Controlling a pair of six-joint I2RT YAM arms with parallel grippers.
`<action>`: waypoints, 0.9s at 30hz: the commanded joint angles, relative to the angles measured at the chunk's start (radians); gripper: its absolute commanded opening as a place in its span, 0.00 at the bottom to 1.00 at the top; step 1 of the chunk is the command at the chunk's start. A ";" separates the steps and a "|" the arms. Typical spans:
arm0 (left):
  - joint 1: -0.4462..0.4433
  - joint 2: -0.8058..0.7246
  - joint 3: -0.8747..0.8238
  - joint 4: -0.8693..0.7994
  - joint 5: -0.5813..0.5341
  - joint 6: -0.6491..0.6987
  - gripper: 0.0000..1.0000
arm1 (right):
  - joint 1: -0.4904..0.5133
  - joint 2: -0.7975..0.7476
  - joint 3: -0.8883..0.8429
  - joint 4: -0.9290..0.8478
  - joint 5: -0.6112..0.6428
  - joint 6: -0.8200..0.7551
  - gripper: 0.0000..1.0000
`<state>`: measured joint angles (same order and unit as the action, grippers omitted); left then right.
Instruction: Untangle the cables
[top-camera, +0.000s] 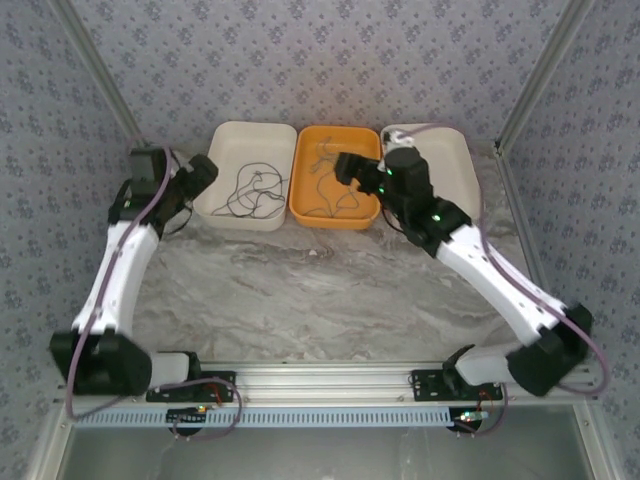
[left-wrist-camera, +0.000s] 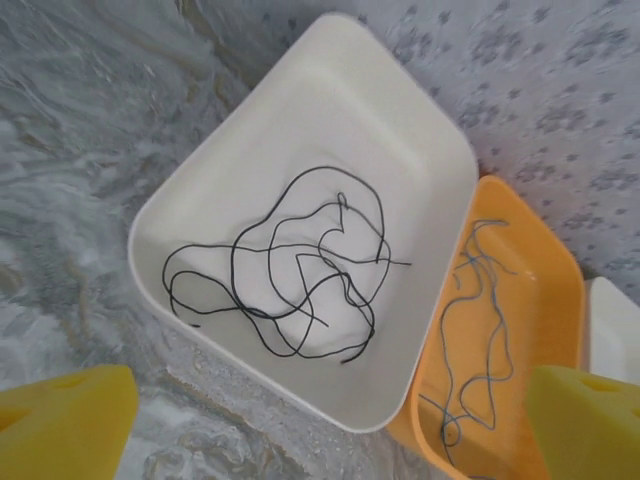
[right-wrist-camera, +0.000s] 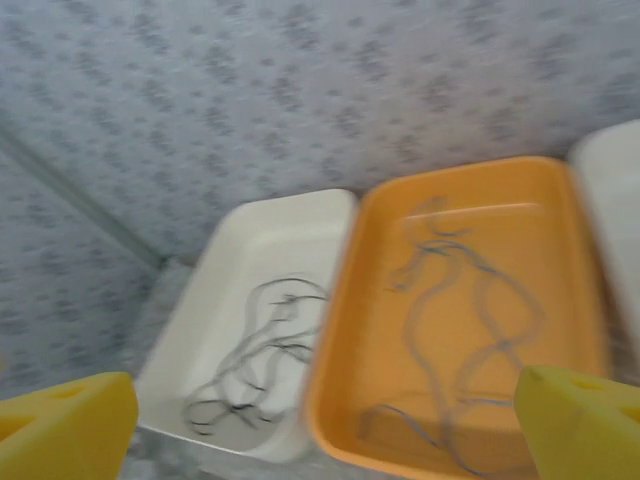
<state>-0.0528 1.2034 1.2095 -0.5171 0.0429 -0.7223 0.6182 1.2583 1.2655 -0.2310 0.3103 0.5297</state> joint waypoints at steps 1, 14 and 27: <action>-0.038 -0.145 -0.115 -0.042 -0.128 0.013 0.99 | 0.020 -0.178 -0.147 -0.217 0.448 -0.089 0.99; -0.166 -0.595 -0.868 0.587 -0.687 0.471 0.99 | -0.364 -0.491 -0.992 0.471 0.222 -0.446 0.99; -0.083 -0.010 -0.964 1.267 -0.522 0.640 0.99 | -0.513 -0.015 -1.042 1.070 0.059 -0.511 0.99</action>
<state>-0.1482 1.1168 0.2077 0.5159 -0.5037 -0.1547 0.1280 1.2045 0.2119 0.6445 0.4236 0.0738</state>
